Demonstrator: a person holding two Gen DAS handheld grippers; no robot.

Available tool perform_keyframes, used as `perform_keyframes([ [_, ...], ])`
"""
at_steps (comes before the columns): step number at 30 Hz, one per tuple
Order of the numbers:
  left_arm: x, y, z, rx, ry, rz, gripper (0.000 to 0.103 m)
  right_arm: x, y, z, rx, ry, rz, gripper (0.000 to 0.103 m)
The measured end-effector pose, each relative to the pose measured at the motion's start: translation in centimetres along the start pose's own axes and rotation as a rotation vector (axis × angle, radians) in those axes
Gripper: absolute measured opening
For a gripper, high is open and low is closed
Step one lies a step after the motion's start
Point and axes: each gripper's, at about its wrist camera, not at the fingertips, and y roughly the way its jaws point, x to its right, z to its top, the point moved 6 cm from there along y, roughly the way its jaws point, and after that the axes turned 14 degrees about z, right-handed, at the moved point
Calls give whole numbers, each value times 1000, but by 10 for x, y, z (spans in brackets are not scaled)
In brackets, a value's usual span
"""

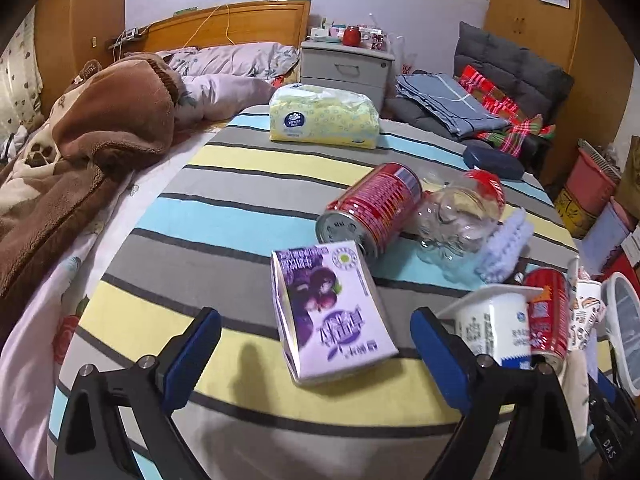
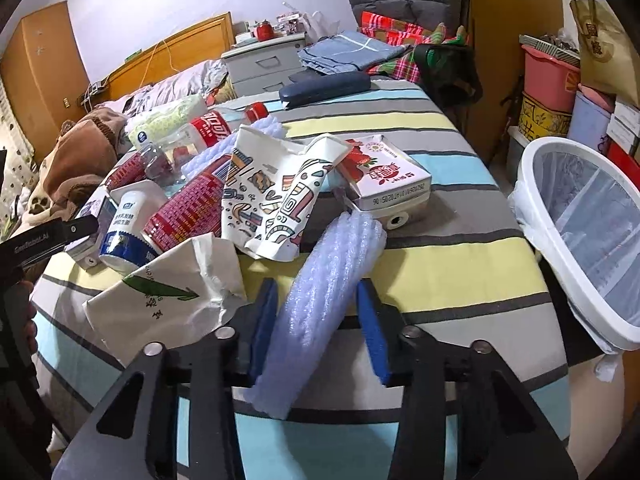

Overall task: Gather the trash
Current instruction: 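Reach the left tool to the purple grape juice carton while the right tool reaches the white foam net sleeve, then close the left tool on the purple carton while the right tool grips the foam sleeve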

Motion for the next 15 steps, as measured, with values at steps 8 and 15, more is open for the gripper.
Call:
perform_keyframes([
  [8,1,16,4,-37,-39,6,82,6,-3,3,4,-19,-23,28],
  [15,6,18,5,-44,-41,-17,60,11,-8,4,13,-26,-21,25],
])
